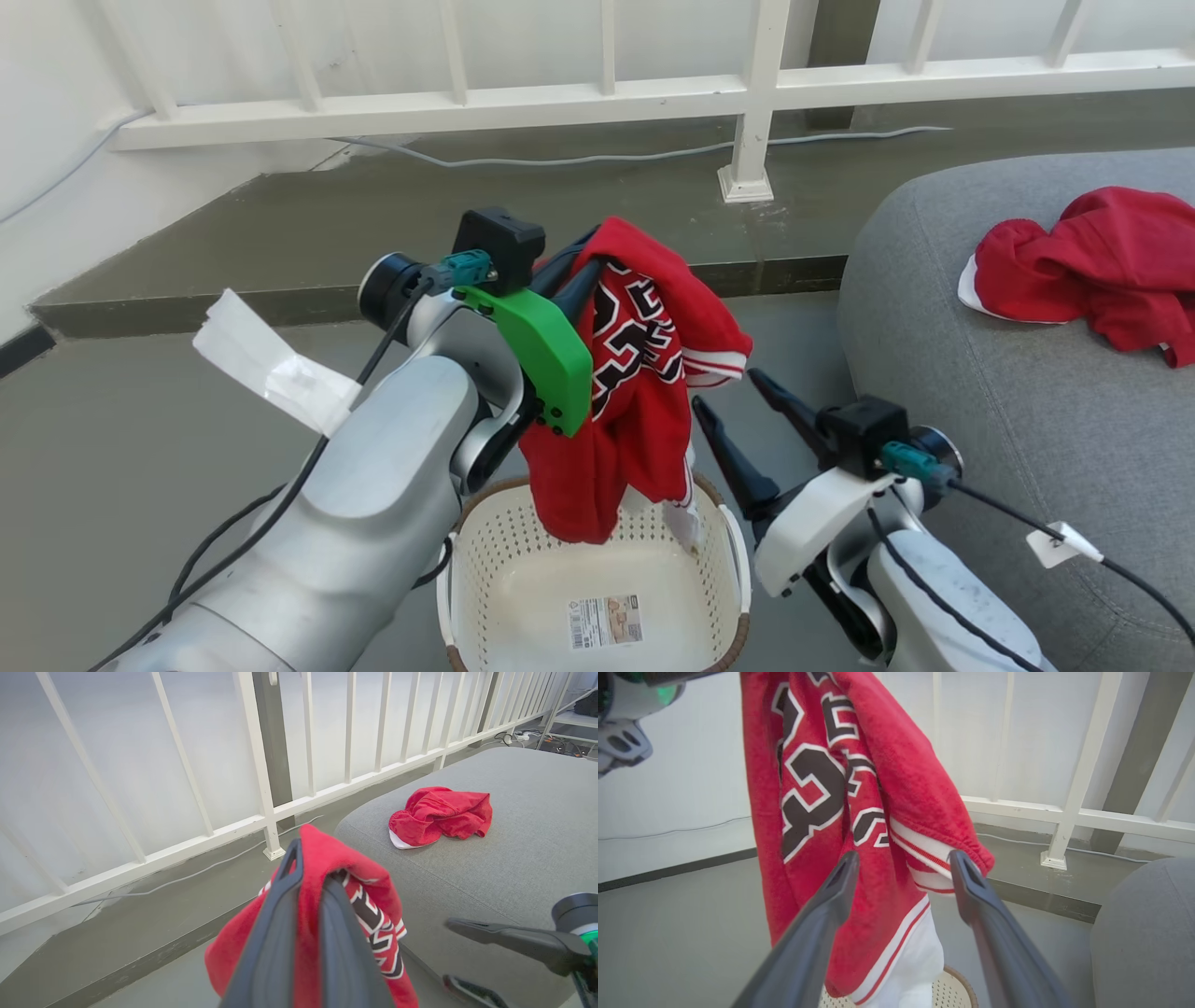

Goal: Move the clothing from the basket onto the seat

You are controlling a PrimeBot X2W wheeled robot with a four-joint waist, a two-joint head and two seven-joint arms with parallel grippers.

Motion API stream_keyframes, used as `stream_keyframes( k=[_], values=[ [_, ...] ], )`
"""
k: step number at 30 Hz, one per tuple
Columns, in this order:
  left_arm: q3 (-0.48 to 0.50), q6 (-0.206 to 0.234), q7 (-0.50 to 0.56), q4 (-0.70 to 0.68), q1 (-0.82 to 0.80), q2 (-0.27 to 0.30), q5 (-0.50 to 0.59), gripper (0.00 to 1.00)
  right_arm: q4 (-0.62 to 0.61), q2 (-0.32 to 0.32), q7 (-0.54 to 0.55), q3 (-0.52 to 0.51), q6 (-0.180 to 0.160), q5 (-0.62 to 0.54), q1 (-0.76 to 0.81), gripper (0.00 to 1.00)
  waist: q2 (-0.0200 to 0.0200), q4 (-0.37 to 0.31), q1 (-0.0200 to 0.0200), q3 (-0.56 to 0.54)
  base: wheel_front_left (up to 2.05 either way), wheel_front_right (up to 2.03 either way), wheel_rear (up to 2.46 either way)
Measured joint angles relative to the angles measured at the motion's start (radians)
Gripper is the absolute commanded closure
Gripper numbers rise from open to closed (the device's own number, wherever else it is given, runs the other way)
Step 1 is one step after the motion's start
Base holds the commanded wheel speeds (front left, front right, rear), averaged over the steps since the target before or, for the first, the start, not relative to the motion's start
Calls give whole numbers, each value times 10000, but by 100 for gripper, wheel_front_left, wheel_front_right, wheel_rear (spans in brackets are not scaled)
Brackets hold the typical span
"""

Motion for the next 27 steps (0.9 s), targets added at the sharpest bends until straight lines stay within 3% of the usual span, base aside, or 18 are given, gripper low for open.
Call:
stream_keyframes(
  k=[21, 22, 23, 24, 26, 27],
  values=[
    [-755, -8, 439, -1179, 0, -52, -293, 100, 708, -10, 127, 1239, 81, 642, -933, 0, 0, 792, 0, -34, 0, 0, 0],
    [-761, -8, 441, -1202, 0, -52, -314, 100, 782, -10, 127, 1269, 79, 654, -950, 10, 0, 838, 0, -37, 0, 0, 0],
    [-763, -6, 441, -1233, 1, -50, -337, 100, 846, -10, 127, 1306, 77, 708, -965, 35, 0, 879, 1, -41, 0, 0, 0],
    [-763, 0, 441, -1277, 1, -50, -339, 100, 920, -10, 127, 1342, 71, 746, -1003, 53, 0, 916, 0, -44, 0, 0, 0],
    [-757, 15, 443, -1377, 1, -48, -347, 100, 1026, -10, 127, 1476, 71, 819, -1096, 69, 0, 964, 0, -52, 0, 0, 0],
    [-757, 17, 445, -1425, 1, -48, -349, 100, 1076, -10, 127, 1509, 69, 826, -1117, 84, 0, 974, 0, -56, 0, 0, 0]
  ],
)
